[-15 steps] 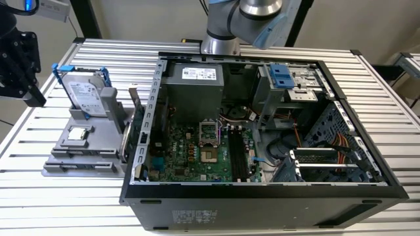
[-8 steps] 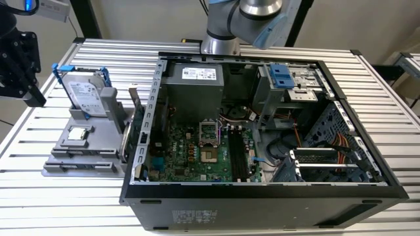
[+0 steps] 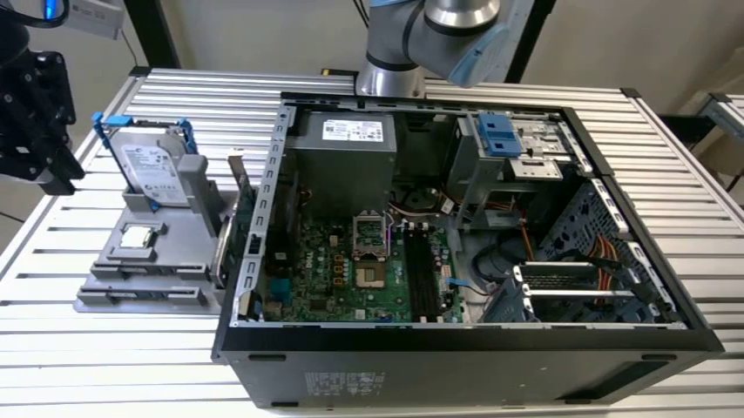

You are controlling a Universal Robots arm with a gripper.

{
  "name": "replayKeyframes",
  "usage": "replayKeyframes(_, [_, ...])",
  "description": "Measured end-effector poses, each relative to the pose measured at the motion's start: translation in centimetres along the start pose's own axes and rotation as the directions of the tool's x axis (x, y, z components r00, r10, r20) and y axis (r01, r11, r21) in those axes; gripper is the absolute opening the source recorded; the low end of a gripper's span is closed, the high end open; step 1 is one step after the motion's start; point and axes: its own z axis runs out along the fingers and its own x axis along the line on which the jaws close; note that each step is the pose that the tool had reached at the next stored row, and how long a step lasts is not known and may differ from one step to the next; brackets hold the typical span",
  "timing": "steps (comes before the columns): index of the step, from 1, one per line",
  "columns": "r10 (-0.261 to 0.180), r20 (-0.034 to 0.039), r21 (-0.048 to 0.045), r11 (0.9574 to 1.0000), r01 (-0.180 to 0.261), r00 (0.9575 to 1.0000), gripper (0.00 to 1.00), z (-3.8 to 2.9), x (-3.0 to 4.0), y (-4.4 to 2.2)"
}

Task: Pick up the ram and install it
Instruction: 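Pick up the ram and move it above insertion slot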

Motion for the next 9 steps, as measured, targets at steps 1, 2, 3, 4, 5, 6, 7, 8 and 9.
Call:
replayKeyframes(1, [0.0, 0.0001, 0.0001, 1.0, 0.0, 1.0, 1.0, 0.01, 0.0, 0.0])
replayKeyframes(2, [0.0, 0.0, 0.0, 1.0, 0.0, 1.0, 1.0, 0.0, 0.0, 0.0])
replayKeyframes(3, [0.0, 0.0, 0.0001, 1.0, 0.0, 1.0, 1.0, 0.01, 0.0, 0.0])
replayKeyframes(4, [0.0, 0.0, 0.0, 1.0, 0.0, 1.0, 1.0, 0.0, 0.0, 0.0])
replayKeyframes(5, [0.0, 0.0, 0.0, 1.0, 0.0, 1.0, 1.0, 0.01, 0.01, 0.0])
replayKeyframes(6, [0.0, 0.0, 0.0, 1.0, 0.0, 1.0, 1.0, 0.01, 0.0, 0.0])
replayKeyframes(7, [0.0, 0.0, 0.0, 1.0, 0.0, 1.0, 1.0, 0.01, 0.01, 0.0])
replayKeyframes(8, [0.0, 0.0, 0.0, 1.0, 0.0, 1.0, 1.0, 0.01, 0.01, 0.0])
replayKeyframes(9, [0.0, 0.0, 0.0, 1.0, 0.0, 1.0, 1.0, 0.01, 0.01, 0.0])
